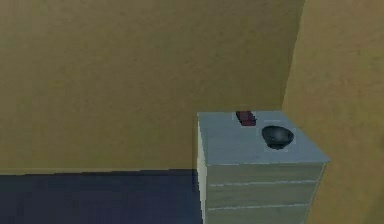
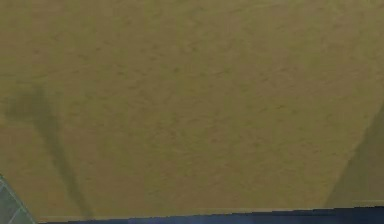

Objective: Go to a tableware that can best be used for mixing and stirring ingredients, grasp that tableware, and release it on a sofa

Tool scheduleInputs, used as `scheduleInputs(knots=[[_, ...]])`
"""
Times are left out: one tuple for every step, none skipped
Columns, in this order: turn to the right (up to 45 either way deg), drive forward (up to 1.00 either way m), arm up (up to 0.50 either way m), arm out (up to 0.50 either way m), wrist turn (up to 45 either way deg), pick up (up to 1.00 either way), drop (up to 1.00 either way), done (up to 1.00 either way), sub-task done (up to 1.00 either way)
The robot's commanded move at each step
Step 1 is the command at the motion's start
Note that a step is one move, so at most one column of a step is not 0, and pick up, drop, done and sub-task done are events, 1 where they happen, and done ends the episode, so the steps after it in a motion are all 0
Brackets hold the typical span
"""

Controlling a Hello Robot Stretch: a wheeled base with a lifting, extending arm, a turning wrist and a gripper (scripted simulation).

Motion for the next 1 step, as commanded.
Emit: scheduleInputs(knots=[[0.0,0.30,0.00,0.00,0.0,0.00,0.00,0.00,0.00]])
